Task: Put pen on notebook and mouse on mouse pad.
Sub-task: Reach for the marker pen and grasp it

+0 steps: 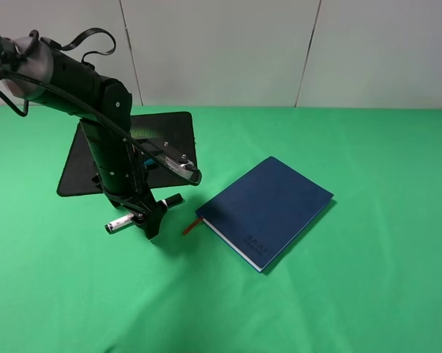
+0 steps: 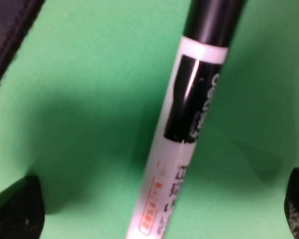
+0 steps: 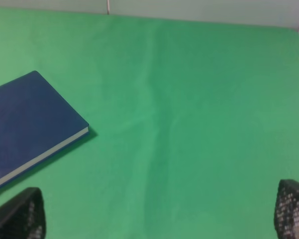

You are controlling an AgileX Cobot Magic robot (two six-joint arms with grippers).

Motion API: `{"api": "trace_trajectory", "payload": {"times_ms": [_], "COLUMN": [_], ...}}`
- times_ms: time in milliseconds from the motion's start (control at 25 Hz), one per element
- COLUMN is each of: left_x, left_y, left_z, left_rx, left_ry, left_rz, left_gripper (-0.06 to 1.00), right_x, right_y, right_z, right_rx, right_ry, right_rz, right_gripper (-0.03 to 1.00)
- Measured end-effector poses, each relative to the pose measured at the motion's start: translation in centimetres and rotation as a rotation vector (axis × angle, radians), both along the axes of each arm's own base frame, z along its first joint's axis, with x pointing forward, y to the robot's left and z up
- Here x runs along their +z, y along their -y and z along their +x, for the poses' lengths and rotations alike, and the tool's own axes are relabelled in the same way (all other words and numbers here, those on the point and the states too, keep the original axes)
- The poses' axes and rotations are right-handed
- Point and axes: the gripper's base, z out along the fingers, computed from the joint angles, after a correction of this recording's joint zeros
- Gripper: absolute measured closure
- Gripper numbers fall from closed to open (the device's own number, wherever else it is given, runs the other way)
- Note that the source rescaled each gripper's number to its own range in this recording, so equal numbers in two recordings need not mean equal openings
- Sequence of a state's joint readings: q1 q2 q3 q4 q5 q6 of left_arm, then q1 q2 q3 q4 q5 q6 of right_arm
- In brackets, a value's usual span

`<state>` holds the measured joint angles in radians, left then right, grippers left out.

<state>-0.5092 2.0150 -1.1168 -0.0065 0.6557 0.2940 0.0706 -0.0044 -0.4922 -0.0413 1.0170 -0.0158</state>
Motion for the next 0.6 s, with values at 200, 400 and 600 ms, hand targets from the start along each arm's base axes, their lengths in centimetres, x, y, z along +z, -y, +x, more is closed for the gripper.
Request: {"api": "trace_trajectory", "payload": {"times_ms": [200, 400, 600], "left_x": [0.0, 0.0, 0.0], "left_y": [0.05, 0.06, 0.06], "left_z": [0.1, 0.11, 0.11], "left_rx": [0.0, 0.0, 0.0], "left_ry": [0.011, 0.012, 0.012], "left_rz": [-0.006, -0.006, -0.006], "left_gripper": [0.12, 0.37, 0.68], "right_x": [0.0, 0.0, 0.0], "right_y": [0.0, 0.0, 0.0], "right_z": [0.0, 0.0, 0.0], "right_rx": [0.0, 0.0, 0.0], "right_ry": [0.0, 0.0, 0.0], "right_rz": [0.0, 0.0, 0.0], "right_gripper": [-0.03, -0.03, -0.03]}}
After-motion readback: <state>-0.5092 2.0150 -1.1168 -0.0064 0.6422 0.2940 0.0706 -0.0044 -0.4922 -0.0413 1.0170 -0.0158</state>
